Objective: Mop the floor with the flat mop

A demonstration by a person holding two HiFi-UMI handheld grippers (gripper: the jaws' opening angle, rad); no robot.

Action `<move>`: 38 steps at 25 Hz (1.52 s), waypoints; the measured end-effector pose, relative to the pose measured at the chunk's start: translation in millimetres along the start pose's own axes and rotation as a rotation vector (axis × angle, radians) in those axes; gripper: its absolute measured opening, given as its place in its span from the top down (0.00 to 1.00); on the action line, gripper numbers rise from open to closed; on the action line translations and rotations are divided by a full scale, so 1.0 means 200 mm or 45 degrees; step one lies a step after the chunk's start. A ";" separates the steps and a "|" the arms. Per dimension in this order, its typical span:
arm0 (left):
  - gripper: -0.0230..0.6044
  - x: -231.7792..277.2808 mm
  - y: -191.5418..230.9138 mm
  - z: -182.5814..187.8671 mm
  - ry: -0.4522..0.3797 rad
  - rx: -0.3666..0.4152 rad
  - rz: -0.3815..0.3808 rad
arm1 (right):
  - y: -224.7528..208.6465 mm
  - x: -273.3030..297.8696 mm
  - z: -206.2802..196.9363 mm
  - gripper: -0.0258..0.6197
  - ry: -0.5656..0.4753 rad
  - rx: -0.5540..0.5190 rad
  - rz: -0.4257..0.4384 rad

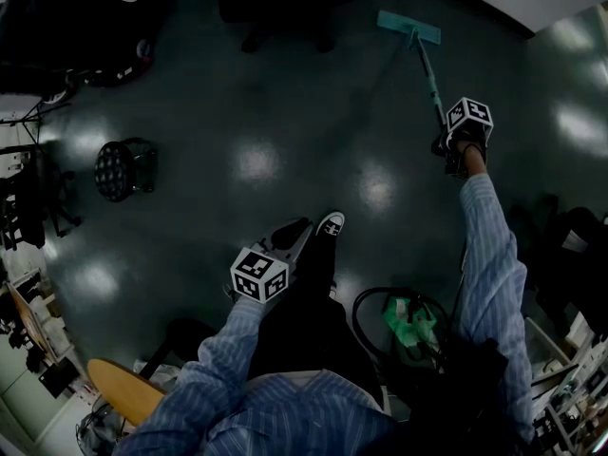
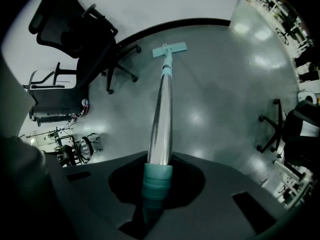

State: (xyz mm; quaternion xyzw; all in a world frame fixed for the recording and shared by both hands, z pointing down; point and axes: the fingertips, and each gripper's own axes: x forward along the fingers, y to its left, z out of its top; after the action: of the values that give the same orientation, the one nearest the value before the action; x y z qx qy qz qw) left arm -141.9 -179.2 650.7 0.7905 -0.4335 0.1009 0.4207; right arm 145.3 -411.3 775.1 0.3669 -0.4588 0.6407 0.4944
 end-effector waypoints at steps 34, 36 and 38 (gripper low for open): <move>0.89 -0.99 -0.86 -0.84 -0.072 0.321 -0.210 | -0.22 0.73 -3.30 0.91 0.109 0.090 0.205; 0.89 -1.04 -0.92 -0.90 -0.089 0.358 -0.227 | -0.26 0.79 -3.48 0.91 0.110 0.095 0.219; 0.89 -1.11 -0.99 -0.95 -0.113 0.383 -0.243 | -0.29 0.84 -3.66 0.91 0.112 0.091 0.221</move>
State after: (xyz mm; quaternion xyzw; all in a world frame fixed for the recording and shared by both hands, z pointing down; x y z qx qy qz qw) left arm -84.7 151.1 539.8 0.8858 -0.3545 0.0892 0.2859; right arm 149.5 339.3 717.6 0.3147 -0.4435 0.7126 0.4433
